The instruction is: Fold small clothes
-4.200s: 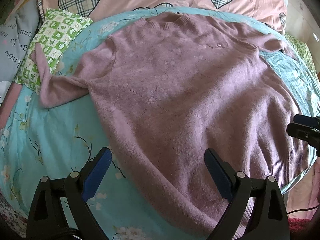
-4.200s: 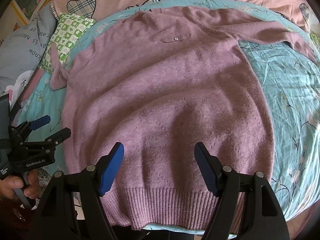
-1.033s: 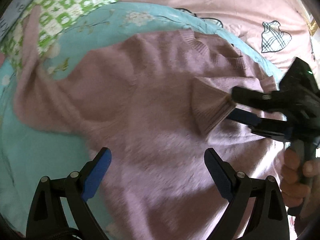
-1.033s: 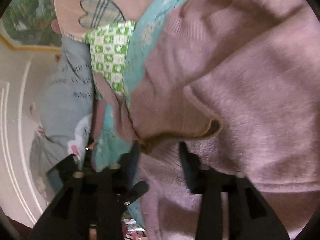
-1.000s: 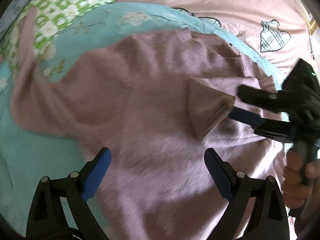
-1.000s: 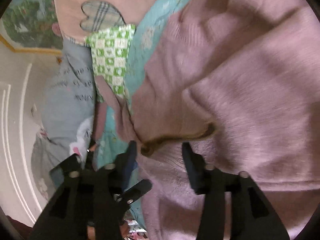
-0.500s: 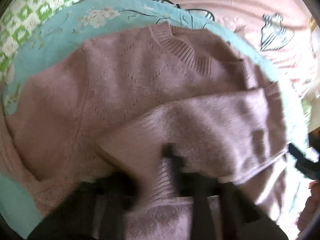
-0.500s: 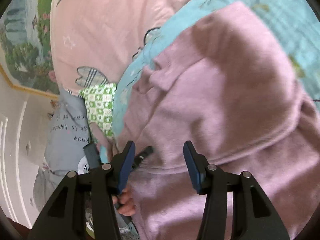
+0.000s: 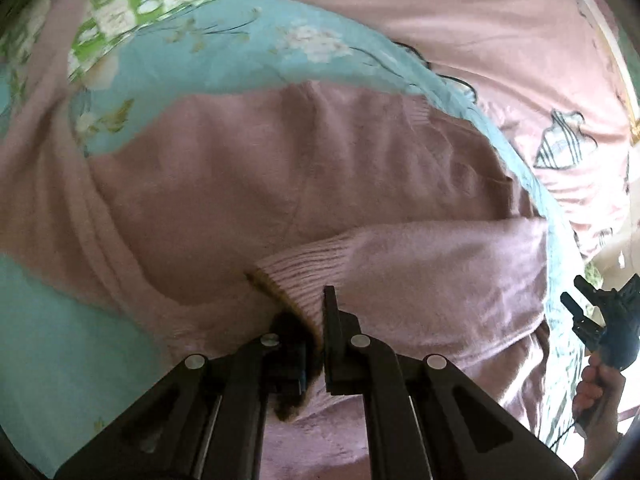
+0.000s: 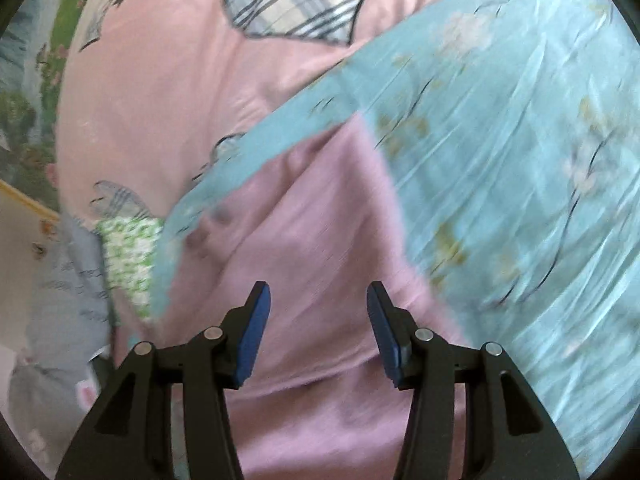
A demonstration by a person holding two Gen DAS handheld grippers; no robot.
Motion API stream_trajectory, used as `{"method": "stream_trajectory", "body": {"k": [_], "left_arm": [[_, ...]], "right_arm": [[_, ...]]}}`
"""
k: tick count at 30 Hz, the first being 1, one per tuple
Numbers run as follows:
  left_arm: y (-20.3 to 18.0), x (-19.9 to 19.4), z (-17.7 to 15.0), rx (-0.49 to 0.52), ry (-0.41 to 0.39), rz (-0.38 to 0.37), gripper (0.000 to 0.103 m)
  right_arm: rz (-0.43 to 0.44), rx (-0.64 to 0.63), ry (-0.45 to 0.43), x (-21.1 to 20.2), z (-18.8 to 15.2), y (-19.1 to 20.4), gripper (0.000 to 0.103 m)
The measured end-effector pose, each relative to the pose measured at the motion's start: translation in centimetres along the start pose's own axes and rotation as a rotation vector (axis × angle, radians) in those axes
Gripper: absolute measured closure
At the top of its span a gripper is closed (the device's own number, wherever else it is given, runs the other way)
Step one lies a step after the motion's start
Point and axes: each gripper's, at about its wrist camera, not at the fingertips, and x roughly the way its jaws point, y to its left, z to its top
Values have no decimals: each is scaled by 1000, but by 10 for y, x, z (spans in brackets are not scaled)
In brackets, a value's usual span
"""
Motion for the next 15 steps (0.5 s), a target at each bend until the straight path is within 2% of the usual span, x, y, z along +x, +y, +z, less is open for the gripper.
{"method": "stream_trajectory", "body": {"k": [3, 6, 8, 9, 10, 11, 12, 15], "left_arm": [[-5, 4, -3, 33, 24, 17, 100], [-11, 4, -7, 56, 28, 33, 100], [-11, 5, -7, 59, 36, 45, 100], [-12, 7, -7, 62, 39, 51, 100], [-11, 8, -7, 66, 43, 58, 100], [-13, 10, -6, 69, 47, 61, 100], [-16, 10, -5, 73, 46, 55, 100], [-32, 14, -3, 100, 39, 17, 100]], "right_arm": [[-46, -14, -6, 16, 24, -12, 51], [-86, -29, 48, 47, 39, -21, 51], [-65, -36, 94, 67, 42, -26, 51], [-52, -58, 117, 77, 41, -25, 55], [-48, -103, 132, 84, 40, -21, 83], [-57, -125, 141, 85, 40, -20, 95], [-69, -138, 136, 82, 42, -19, 95], [-112, -182, 37, 50, 52, -18, 96]]}}
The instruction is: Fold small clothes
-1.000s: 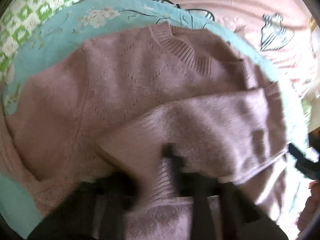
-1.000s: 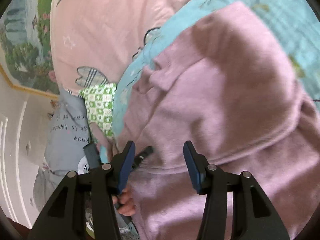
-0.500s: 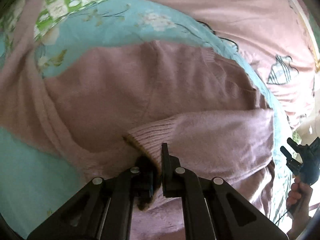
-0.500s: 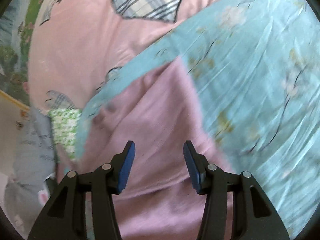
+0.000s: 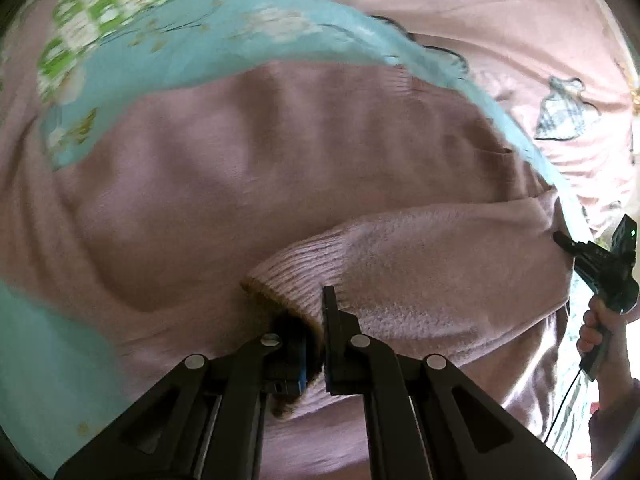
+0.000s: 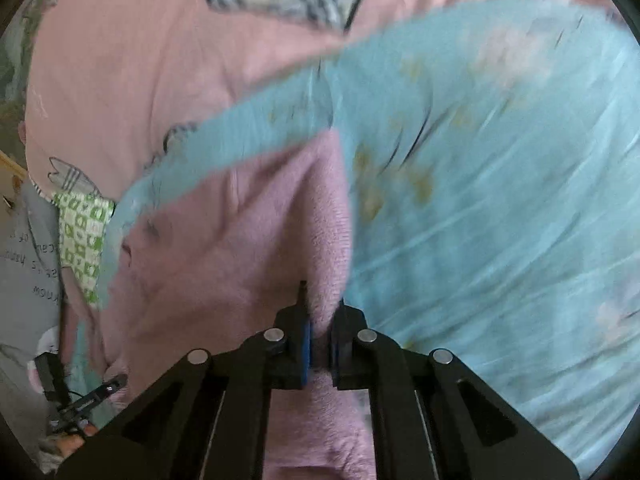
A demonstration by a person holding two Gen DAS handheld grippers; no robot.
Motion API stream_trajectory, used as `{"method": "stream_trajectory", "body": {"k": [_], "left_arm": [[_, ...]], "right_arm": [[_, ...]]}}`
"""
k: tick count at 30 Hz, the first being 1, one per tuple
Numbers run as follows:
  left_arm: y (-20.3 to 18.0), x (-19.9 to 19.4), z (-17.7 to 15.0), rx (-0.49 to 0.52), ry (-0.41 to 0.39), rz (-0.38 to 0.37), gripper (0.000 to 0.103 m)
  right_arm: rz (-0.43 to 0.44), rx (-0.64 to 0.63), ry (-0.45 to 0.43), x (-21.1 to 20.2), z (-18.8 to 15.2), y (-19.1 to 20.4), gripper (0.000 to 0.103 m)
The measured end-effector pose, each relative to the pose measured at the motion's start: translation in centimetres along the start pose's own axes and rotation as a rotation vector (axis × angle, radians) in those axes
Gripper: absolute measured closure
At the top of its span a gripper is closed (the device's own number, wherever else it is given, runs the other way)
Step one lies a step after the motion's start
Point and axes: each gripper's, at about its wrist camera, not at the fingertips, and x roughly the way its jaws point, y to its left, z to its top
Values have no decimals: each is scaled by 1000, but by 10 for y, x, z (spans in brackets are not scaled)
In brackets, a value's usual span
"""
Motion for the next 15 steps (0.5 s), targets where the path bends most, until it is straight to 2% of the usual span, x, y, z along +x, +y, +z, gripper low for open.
{"method": "stream_trajectory", "body": {"k": [2, 6, 9, 11, 15], "left_arm": [[-15, 5, 2, 31, -1, 0, 100], [-19, 19, 1, 57, -10, 53, 99], [-8, 13, -2, 43, 0, 30, 95], [-5, 6, -4, 68, 8, 45, 87], [11, -20, -6, 59, -16, 51, 87]], "right_arm": [[-48, -30, -25, -10, 5, -5, 96], [-151, -92, 18, 4, 6, -9, 96], [-137, -21, 40, 10, 3, -12, 89], [-145, 6, 30, 1, 2, -8, 76], [-93, 25, -20, -29, -13, 6, 66]]}}
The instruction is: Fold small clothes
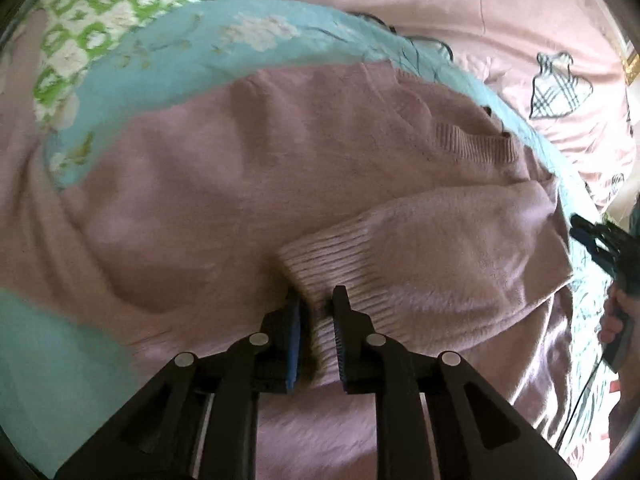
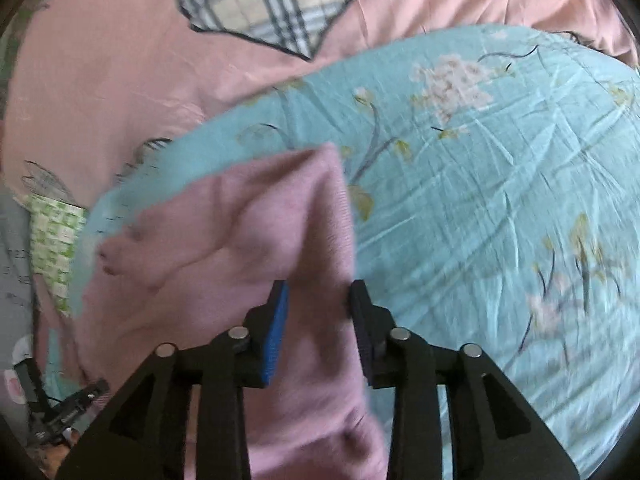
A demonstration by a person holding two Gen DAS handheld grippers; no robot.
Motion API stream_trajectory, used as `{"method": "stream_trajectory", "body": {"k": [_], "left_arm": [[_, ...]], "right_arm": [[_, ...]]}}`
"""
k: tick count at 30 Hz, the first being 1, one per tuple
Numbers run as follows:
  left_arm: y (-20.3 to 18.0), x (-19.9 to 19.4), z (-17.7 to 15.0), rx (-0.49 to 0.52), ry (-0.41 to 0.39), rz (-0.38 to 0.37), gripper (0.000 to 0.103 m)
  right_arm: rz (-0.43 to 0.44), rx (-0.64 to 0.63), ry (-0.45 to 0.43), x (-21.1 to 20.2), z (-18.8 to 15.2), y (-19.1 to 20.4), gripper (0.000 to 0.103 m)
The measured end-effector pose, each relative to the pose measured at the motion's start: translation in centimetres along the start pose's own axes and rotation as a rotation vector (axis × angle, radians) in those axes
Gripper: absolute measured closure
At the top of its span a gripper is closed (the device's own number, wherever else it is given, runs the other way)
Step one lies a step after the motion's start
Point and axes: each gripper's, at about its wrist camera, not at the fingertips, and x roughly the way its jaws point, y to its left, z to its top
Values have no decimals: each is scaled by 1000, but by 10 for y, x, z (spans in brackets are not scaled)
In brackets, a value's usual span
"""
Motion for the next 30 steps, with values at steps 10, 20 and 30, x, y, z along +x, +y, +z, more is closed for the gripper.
{"method": "stream_trajectory", "body": {"k": [10, 20, 30], "left_arm": [[99, -65, 24, -167, -134, 160, 55], [207, -81, 105, -319, -243, 425, 25], [235, -49, 135, -274, -193, 330, 94]], "right_arm": [[206, -65, 127, -23, -94, 74, 63], [255, -72, 221, -13, -133, 102, 63], [218, -73, 226, -22, -140, 97, 63]]}}
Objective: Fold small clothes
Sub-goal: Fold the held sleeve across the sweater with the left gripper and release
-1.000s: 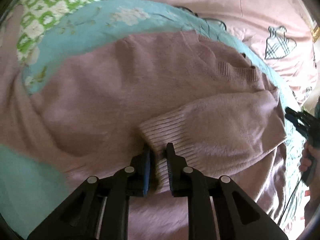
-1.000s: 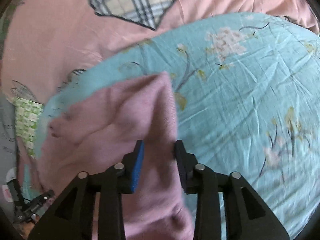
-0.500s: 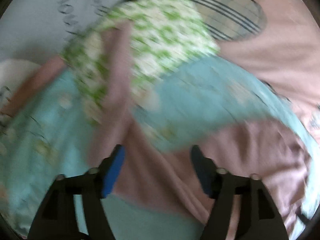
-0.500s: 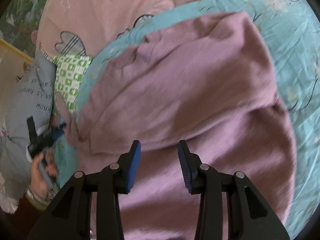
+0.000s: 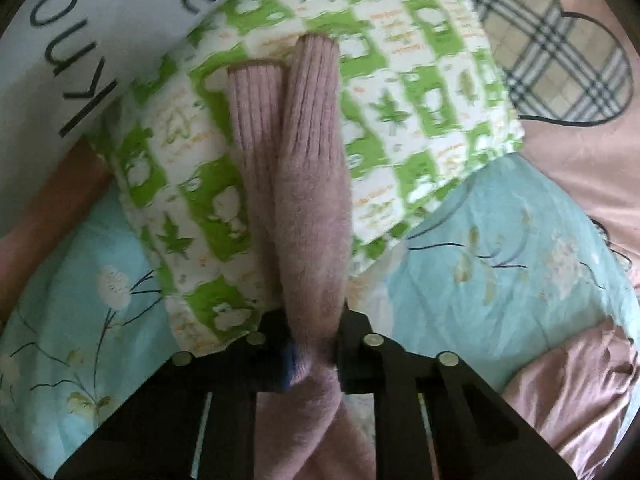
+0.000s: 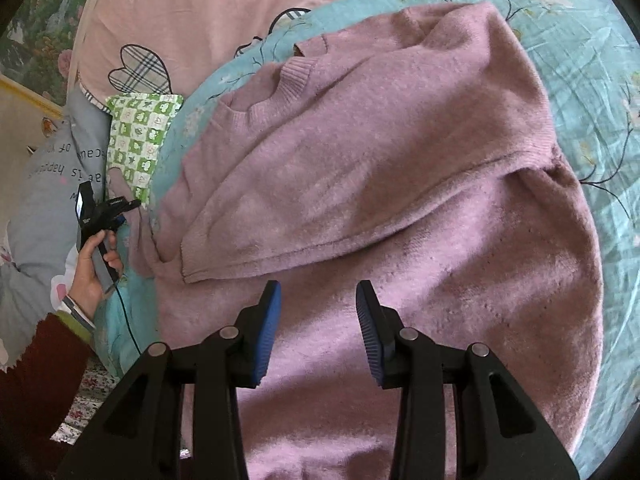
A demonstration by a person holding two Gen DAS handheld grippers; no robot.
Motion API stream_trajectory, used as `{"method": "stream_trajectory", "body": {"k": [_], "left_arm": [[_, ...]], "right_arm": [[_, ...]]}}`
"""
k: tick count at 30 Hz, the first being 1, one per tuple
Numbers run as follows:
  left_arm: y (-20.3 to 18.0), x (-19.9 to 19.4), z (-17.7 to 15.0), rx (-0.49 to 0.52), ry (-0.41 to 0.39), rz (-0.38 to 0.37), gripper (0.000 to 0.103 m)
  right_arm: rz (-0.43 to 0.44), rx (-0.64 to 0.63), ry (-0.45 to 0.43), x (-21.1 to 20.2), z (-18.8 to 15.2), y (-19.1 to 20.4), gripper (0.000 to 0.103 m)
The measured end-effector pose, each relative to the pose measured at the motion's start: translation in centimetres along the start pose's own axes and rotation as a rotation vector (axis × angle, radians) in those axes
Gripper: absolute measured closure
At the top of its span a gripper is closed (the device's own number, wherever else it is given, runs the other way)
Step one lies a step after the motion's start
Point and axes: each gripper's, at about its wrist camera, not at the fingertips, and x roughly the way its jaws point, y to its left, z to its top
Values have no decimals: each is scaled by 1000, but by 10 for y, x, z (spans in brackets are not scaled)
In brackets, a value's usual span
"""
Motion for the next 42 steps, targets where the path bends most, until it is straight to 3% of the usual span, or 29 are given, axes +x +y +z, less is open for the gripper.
{"method": "stream_trajectory", "body": {"k": [2, 7, 11, 12, 15, 20, 24, 29, 33, 35, 42], "left_arm": [[-6, -10, -3, 27, -16, -46, 95], [-56, -59, -24, 155, -59, -258, 96], [-111, -104, -47, 285, -72, -486, 96], [-131, -117, -58, 338, -63, -579, 96], [-184, -142, -91, 491, -18, -752, 96], [-269, -151, -149, 727, 79, -907, 96], [-317, -131, -188, 810, 175, -930, 95], [-352, -97, -212, 869, 264, -831, 92], [-339, -102, -219, 889, 265, -813, 80], [-322, -110, -219, 879, 252, -800, 63], [-252, -128, -216, 781, 199, -695, 52]], "right_arm": [[-1, 9, -6, -1, 0, -2, 63], [13, 58, -32, -1, 0, -10, 63], [24, 84, -52, -3, 1, -11, 63], [25, 84, -57, -4, 1, -11, 63], [23, 90, -79, -9, 1, -12, 63], [7, 138, -127, -24, -3, -26, 63], [-20, 190, -165, -39, -8, -44, 63], [-47, 247, -198, -55, -12, -65, 63], [-50, 262, -205, -58, -11, -71, 63], [-43, 263, -200, -56, -7, -73, 63], [8, 206, -173, -31, 34, -45, 63]]}}
